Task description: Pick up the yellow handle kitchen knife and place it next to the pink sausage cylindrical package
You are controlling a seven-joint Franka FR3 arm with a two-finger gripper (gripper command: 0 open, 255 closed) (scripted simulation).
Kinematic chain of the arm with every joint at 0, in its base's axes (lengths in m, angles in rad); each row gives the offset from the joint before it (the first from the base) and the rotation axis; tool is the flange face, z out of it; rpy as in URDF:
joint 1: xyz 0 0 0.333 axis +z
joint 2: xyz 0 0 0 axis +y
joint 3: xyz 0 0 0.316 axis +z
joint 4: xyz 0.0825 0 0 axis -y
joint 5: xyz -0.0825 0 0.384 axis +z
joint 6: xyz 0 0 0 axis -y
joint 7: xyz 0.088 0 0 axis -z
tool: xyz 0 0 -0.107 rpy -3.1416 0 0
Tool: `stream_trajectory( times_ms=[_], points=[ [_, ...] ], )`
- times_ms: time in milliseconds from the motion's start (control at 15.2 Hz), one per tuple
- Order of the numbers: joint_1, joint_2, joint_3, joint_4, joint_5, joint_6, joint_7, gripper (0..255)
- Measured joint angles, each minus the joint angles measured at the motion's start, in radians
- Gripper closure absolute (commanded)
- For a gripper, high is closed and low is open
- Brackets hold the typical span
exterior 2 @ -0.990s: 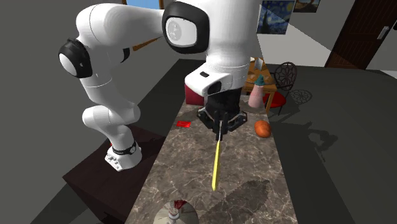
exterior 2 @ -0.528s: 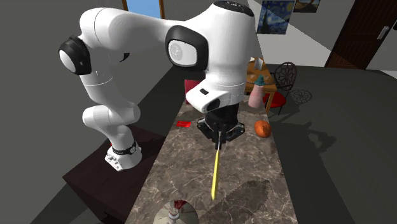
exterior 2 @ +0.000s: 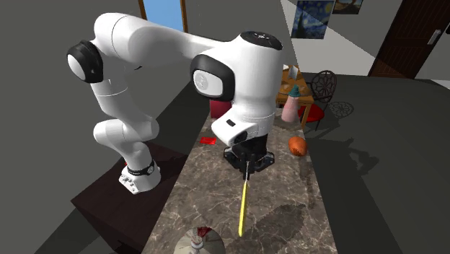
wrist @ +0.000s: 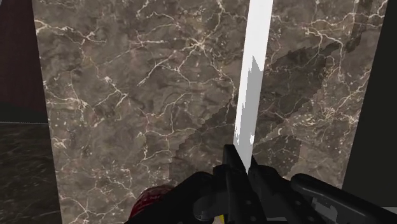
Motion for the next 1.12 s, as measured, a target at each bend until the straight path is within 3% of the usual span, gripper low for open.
stream_trajectory(
  times_ms=[1122],
  points=[
    [0.004,0.023,0.002,-0.211,-0.018,0.226,0.011,255]
  ],
)
